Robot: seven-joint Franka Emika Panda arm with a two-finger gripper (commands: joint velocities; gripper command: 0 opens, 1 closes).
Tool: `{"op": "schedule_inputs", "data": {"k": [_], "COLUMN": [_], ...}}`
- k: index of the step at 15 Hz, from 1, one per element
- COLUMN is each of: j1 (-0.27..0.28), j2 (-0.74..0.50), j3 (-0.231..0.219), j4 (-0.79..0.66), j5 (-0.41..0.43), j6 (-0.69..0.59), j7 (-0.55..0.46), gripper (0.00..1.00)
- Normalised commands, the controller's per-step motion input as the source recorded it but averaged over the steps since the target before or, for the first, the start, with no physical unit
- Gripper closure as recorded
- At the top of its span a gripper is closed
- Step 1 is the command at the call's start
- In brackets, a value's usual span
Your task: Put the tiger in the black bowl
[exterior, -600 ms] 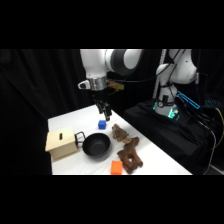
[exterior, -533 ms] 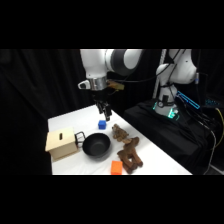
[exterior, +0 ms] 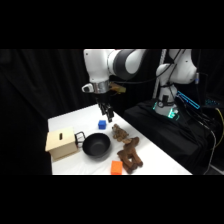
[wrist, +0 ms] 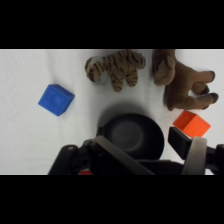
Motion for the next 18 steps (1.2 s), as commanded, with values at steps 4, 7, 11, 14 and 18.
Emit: {"op": "schedule_inputs", "data": {"k": [4,7,11,14,18], "j1": [-0.047,-0.037,-0.045,-0.022,0.111], "j2": [-0.38,-0.29,0.10,0.38,0.39], "j3": [-0.026,-0.022,-0.030,-0.066,-0.195], "j4": [-0.54,-0.49,-0.19,0.06,0.09], "j5": [-0.053,-0.085,-0.034,-0.023,-0.199], "j6": [0.35,0.40,0.50,0.45,0.34], "j7": [0.04,0.13,0.36,0.47,0.52], "gripper": [0.00,0.00,0.00,0.00,0.00]}}
